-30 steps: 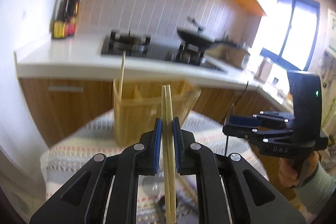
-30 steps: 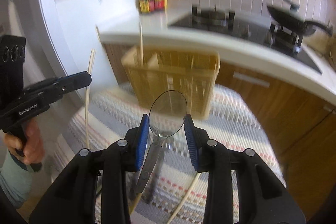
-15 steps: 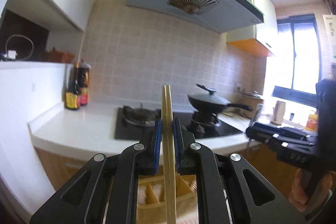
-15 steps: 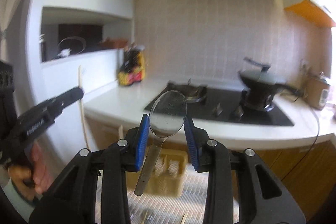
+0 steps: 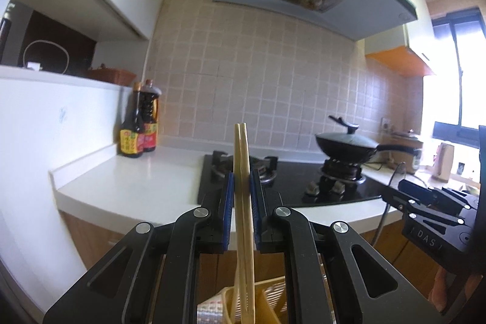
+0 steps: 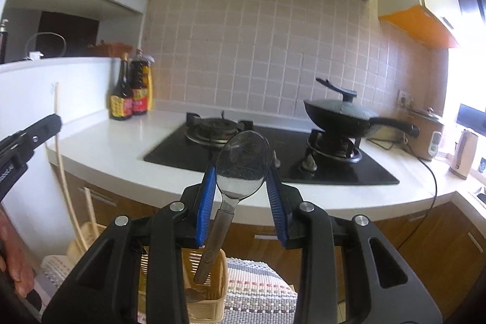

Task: Organize utensils
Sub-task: 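Carry both utensils over the beige caddy and open both grippers to release them, then lower the left gripper to the black spoon while the right lowers to a chopstick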

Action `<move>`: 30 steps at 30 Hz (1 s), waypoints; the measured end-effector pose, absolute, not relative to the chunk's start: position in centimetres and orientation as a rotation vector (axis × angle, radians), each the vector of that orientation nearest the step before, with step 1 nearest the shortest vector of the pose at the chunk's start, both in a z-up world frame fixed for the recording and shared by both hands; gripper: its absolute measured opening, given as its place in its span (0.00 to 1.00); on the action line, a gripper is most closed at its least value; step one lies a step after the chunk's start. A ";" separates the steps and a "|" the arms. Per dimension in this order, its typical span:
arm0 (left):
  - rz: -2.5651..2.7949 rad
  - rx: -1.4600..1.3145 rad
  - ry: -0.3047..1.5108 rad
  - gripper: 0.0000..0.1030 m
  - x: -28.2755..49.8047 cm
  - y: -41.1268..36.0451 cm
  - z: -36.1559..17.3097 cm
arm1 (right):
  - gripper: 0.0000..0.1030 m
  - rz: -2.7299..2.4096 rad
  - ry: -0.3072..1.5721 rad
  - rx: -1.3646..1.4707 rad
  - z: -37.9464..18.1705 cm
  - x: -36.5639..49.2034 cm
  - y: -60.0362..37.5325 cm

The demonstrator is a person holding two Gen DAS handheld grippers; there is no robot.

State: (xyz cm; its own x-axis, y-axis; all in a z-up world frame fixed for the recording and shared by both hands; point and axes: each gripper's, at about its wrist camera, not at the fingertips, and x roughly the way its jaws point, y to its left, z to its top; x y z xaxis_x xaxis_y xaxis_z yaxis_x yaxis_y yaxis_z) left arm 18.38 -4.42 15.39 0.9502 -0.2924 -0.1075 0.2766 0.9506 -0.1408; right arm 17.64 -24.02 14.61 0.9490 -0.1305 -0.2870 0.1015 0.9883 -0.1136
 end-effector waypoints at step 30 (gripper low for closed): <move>-0.446 -0.182 0.321 0.34 16.0 -1.4 12.6 | 0.48 0.068 0.535 0.049 12.6 15.5 -25.4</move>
